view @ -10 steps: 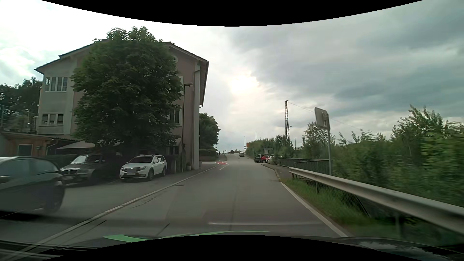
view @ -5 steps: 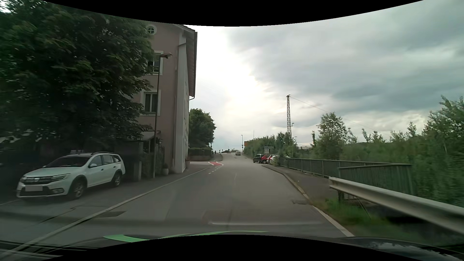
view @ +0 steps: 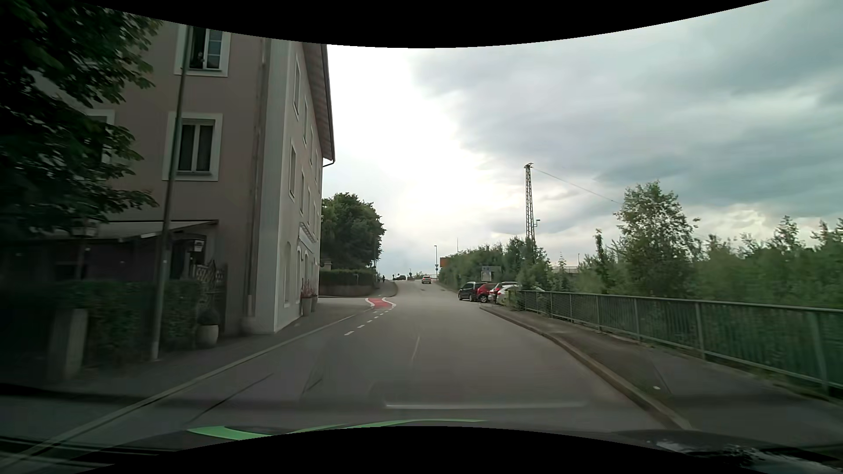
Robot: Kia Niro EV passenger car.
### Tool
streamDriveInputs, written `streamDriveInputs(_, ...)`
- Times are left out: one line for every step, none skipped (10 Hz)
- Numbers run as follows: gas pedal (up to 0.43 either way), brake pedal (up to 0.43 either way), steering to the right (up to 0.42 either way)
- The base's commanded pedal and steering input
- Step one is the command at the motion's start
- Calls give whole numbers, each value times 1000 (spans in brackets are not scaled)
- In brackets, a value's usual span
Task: Follow the waypoints while adhering to traffic rules and regulations
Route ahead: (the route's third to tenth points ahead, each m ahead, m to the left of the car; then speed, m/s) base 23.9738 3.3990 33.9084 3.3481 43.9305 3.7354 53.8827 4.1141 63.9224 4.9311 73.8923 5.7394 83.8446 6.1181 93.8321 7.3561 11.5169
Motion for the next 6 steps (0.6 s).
streamDriveInputs(87,0,5)
streamDriveInputs(87,0,3)
streamDriveInputs(87,0,2)
streamDriveInputs(87,0,0)
streamDriveInputs(87,0,-3)
streamDriveInputs(87,0,-5)
